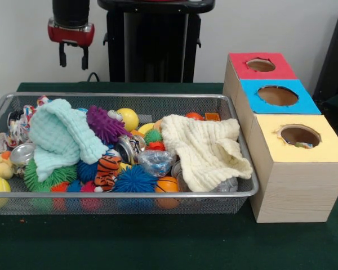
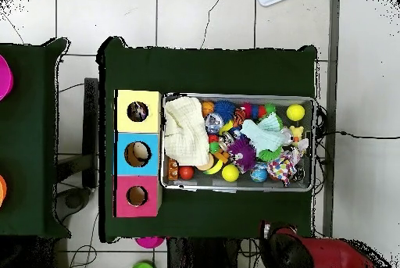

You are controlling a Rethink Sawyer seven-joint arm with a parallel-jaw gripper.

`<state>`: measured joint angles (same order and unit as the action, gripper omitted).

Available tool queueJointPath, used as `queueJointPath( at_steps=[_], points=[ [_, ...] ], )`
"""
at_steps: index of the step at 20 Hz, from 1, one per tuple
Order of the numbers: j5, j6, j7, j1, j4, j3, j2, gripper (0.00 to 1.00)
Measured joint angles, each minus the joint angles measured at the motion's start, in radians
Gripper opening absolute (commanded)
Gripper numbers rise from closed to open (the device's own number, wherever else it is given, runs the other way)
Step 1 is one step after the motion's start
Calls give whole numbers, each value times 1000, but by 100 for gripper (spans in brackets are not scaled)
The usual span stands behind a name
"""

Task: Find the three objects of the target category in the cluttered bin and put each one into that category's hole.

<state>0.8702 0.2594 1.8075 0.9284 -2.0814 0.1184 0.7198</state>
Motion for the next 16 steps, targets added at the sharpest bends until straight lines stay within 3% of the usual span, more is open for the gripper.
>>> queueJointPath(
  at_steps=[2,6,16],
  points=[
    [21,0,0,60,0,24,-9,100],
    [71,0,0,112,1,50,-34,100],
    [195,0,0,90,18,54,-120,100]
  ],
)
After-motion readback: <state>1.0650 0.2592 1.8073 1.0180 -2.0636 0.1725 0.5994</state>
